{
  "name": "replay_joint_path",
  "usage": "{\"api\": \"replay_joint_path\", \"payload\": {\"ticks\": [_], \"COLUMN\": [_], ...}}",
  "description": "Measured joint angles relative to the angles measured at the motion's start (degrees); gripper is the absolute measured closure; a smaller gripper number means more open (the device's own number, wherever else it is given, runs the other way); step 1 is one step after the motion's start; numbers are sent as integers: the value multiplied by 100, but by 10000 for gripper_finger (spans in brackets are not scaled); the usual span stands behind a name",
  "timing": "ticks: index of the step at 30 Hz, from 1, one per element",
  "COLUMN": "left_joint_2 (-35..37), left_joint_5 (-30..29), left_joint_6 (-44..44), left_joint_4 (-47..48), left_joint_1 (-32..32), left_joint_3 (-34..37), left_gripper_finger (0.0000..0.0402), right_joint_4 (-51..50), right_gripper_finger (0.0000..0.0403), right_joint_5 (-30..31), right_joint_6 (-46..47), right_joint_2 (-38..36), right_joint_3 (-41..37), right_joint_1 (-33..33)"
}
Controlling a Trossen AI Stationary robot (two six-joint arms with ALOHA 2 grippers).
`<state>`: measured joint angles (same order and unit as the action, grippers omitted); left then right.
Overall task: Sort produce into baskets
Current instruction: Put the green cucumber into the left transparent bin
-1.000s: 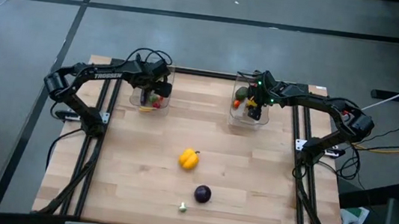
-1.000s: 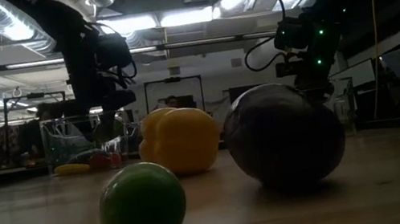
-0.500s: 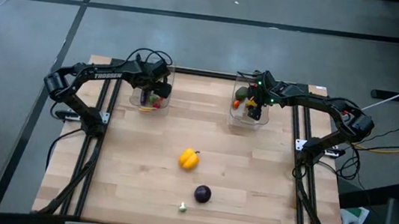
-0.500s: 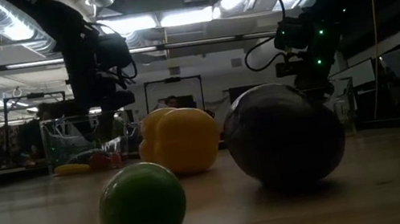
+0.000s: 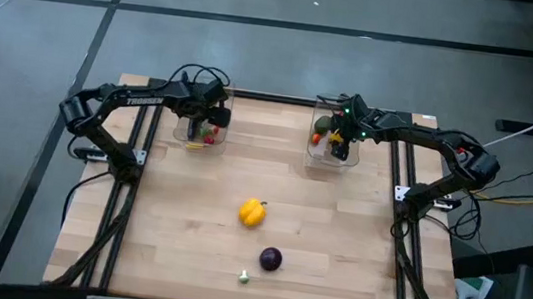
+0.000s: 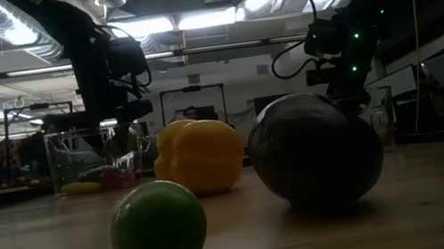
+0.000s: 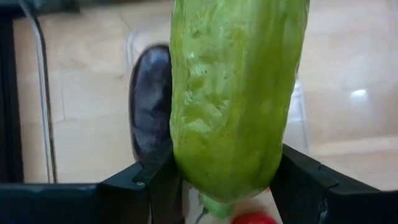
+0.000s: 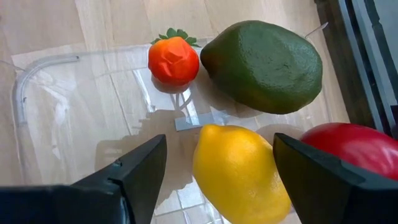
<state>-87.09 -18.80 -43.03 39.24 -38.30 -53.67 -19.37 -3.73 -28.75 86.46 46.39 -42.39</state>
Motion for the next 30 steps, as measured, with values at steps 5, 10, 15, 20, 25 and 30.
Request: {"api": "replay_joint_path", "payload": {"ticks": [5, 10, 15, 20, 25, 30], "left_joint_2": [-46, -353, -673, -679, -651, -651], "left_joint_5": [-112, -42, -208, -210, -151, -140], "left_joint_6": [23, 27, -23, -47, -42, -44], "left_joint_4": [89, 465, 345, 107, 70, 66], "left_joint_1": [0, 1, 27, 42, 42, 44], "left_joint_3": [-2, -2, -24, -20, -17, -17], "left_gripper_finger": [191, 191, 191, 191, 191, 191], "right_joint_4": [0, 0, 0, -10, -29, -26], "right_gripper_finger": [111, 111, 111, 111, 111, 111], "right_joint_5": [0, 0, 1, 4, 7, 11], "right_joint_6": [0, 0, 0, 3, 21, 24], "right_joint_2": [0, 0, 0, 0, 0, 0], "right_joint_3": [0, 0, 0, -2, -2, -2], "right_joint_1": [0, 0, 0, 0, 0, 0]}}
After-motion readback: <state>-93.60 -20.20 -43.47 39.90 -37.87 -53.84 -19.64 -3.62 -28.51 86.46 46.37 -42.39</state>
